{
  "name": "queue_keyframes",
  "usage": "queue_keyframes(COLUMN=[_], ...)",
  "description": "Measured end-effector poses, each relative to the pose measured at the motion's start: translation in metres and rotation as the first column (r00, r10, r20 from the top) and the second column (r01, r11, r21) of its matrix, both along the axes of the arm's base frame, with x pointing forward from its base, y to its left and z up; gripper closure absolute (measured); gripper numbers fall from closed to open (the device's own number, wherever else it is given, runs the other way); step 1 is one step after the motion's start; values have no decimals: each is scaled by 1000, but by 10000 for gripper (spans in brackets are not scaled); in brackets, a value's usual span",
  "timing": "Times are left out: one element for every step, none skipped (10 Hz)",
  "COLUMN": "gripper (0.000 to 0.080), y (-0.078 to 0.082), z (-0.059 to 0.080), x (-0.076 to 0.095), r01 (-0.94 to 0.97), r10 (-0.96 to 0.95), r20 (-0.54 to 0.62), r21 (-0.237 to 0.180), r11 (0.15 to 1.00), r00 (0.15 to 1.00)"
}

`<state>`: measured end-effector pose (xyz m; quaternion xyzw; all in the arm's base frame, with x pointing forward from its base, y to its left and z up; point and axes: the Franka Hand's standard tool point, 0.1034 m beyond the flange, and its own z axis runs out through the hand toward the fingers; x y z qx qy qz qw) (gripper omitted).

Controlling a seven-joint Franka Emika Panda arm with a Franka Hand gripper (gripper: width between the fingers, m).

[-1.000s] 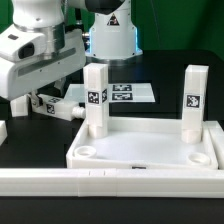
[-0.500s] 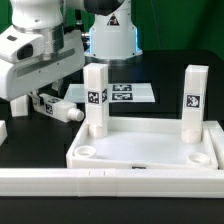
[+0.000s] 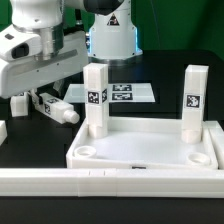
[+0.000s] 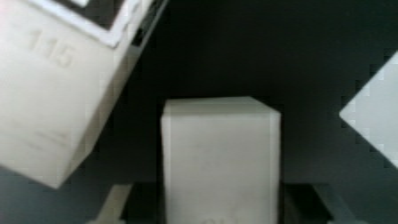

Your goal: Assemble desk

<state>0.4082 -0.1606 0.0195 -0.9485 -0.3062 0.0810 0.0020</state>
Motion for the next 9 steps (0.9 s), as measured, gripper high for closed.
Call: queue_keyframes(gripper=[512, 512, 512, 512, 512, 511, 511, 511, 511], y=[0, 0, 0, 1, 2, 4, 6, 7, 5], z=[0, 0, 0, 0, 0, 0, 0, 1, 0], x=[0, 0, 0, 0, 1, 2, 4, 5, 4], r01=[22, 9, -8, -42, -130, -263, -366, -406, -484], r10=[-22, -9, 8, 42, 130, 264, 366, 407, 486], r20=[1, 0, -1, -1, -5, -12, -16, -21, -27], r21=[-4, -2, 1, 4, 15, 28, 39, 44, 54], r11=[1000, 1000, 1000, 999, 991, 964, 930, 913, 873], r00=[1000, 1000, 1000, 999, 991, 965, 930, 913, 874])
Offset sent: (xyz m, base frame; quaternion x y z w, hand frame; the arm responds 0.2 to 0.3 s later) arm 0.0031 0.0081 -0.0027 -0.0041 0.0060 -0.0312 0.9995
